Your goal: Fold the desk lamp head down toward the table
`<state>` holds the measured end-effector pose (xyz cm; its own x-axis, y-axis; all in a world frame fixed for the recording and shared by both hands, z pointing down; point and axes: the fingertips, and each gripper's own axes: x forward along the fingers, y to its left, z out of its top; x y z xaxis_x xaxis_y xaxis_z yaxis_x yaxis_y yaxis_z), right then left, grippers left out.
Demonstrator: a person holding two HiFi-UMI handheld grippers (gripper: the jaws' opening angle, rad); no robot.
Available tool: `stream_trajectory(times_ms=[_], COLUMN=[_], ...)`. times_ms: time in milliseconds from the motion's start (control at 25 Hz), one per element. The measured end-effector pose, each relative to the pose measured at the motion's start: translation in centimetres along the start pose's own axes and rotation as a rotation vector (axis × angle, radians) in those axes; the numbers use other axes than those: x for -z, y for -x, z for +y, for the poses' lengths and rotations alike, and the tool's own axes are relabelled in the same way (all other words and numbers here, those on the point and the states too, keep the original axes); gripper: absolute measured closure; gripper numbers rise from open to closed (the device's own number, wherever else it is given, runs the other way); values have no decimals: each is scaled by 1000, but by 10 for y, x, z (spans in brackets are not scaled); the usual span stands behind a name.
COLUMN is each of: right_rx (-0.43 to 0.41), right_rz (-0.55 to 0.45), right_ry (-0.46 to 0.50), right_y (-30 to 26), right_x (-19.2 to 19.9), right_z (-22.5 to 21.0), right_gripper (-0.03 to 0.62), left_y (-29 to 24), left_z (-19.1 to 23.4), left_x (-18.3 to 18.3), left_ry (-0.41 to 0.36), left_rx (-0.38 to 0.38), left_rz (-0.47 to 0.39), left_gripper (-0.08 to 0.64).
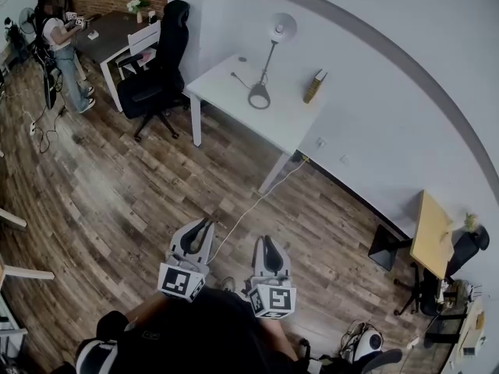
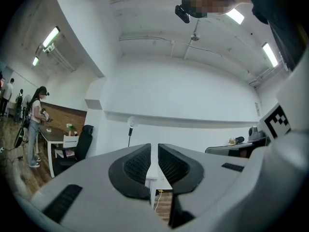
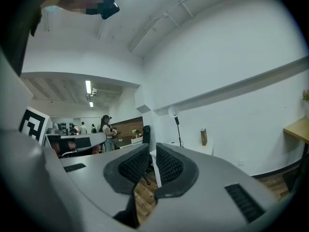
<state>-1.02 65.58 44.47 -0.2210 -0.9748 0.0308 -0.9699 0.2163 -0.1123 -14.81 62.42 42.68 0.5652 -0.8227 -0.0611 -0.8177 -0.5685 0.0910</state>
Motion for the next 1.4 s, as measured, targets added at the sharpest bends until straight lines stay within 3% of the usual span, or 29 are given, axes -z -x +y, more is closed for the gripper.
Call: stream_trajectory(times_ms=[160, 840, 1120, 1400], right_rx=[-24, -112, -111, -90], right_rz=[5, 20, 3, 1], right_ry=[-5, -9, -6, 9], right_y=[5, -2, -45, -119], right_x=[0, 0, 0, -5], right_z=[-15, -87, -99, -108], right_gripper=[431, 425, 425, 425], left_y=[-7, -51, -92, -156], left_z=[-16, -61, -40, 10], left_x=[6, 13, 19, 15], left_ry=[13, -7, -7, 13], left_rx=[15, -85, -74, -53], left_rz=[5, -12, -21, -41], left_gripper=[422, 388, 385, 383])
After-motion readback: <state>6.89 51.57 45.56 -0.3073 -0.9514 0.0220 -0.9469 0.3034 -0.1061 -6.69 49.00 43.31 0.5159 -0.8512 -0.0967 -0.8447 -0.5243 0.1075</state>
